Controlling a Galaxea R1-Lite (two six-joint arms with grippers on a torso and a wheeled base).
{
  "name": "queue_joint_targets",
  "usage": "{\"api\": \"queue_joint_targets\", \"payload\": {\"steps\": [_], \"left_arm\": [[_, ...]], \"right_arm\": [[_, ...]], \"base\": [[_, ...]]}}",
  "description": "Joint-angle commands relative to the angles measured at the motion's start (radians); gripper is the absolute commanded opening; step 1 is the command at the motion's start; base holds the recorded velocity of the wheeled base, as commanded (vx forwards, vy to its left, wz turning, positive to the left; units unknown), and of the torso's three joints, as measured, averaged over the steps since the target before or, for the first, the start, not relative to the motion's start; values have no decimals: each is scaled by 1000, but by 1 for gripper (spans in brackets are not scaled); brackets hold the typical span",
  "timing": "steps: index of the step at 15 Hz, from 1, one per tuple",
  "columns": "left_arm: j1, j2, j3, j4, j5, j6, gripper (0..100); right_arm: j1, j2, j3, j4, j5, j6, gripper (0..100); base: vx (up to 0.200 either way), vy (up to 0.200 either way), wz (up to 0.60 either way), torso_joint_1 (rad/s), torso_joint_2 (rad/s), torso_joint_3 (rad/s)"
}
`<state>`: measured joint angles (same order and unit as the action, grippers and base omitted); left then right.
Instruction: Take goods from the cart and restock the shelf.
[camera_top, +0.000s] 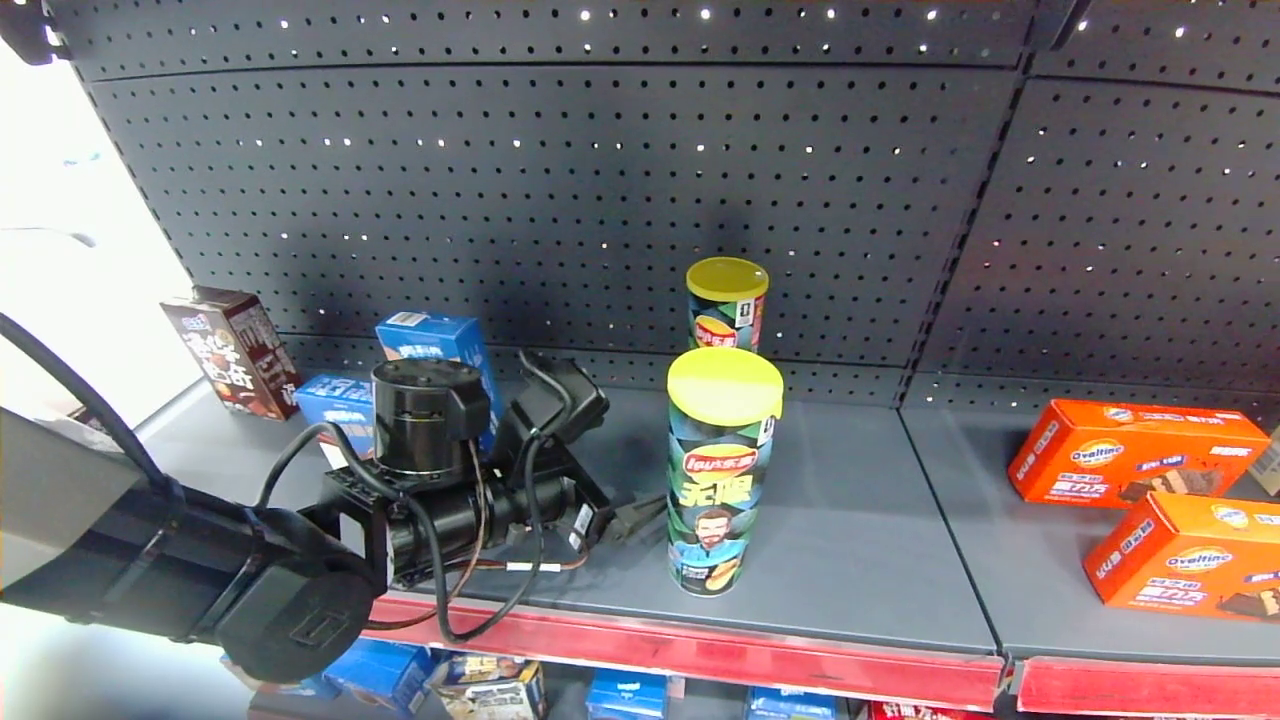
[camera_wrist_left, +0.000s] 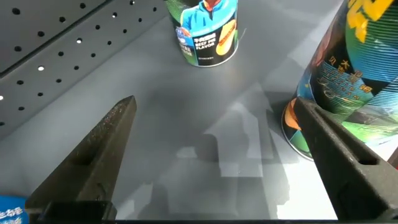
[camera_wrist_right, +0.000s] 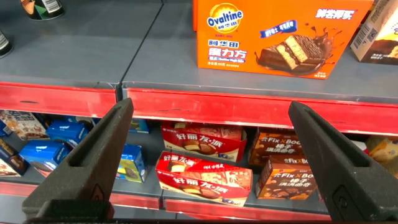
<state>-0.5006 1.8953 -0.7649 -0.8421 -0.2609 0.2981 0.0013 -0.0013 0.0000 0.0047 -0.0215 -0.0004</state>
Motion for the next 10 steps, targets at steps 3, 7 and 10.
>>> {"api": "queue_joint_targets", "payload": {"steps": [3,7,10], "left_arm": [[-1,2,-2,0,0,1,100],[54,-12,-17,-3,0,-2,100],[159,-73,-122,6,0,0,100]], "right_arm": [[0,1,0,0,0,0,100],[0,1,0,0,0,0,100],[0,1,0,0,0,-1,100]], "base": [[0,0,0,0,0,0],[0,0,0,0,0,0],[0,0,0,0,0,0]]}}
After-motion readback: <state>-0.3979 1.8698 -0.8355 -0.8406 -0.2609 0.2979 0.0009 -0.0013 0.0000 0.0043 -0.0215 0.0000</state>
